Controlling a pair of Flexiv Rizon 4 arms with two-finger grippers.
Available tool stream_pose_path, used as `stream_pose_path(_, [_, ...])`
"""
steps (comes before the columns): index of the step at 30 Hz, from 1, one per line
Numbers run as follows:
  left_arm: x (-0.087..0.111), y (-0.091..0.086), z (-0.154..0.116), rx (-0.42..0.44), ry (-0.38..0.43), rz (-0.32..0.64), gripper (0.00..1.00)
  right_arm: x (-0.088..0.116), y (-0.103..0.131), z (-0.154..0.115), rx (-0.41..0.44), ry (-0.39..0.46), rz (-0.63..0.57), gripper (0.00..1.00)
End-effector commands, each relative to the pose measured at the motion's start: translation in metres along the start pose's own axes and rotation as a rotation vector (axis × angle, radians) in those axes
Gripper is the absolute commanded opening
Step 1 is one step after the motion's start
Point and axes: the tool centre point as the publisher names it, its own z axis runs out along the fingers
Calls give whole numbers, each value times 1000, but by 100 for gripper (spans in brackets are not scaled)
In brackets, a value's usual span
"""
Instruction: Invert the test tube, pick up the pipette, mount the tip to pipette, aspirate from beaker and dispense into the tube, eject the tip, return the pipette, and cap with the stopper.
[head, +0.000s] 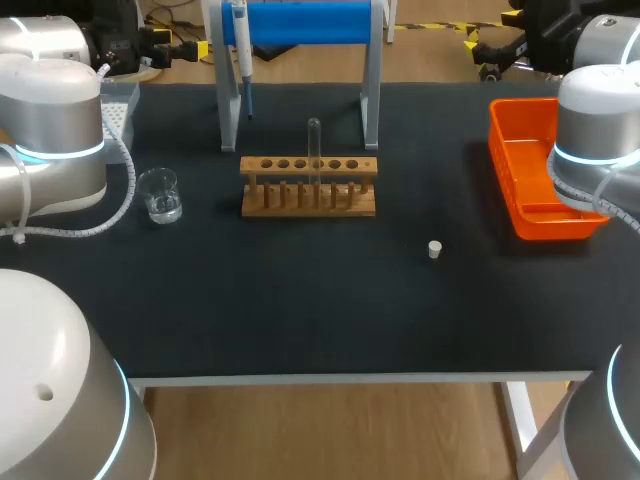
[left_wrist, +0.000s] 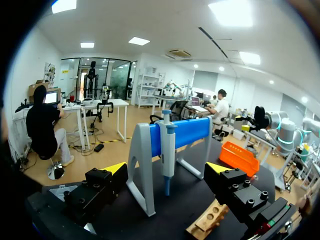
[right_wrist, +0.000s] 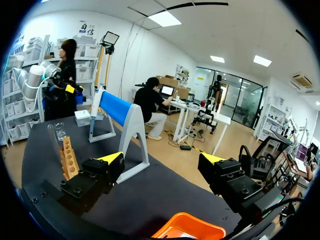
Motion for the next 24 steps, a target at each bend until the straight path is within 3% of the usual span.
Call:
stream_pose_path(1, [0,1,1,2,-3,0,100,-1,0,0,3,2,0,100])
stream_pose_path(14, [0,1,1,2,-3,0,100,-1,0,0,3,2,0,100])
stream_pose_path(24, [0,1,1,2,-3,0,100,77,-7,-9,-47,219,-102,100])
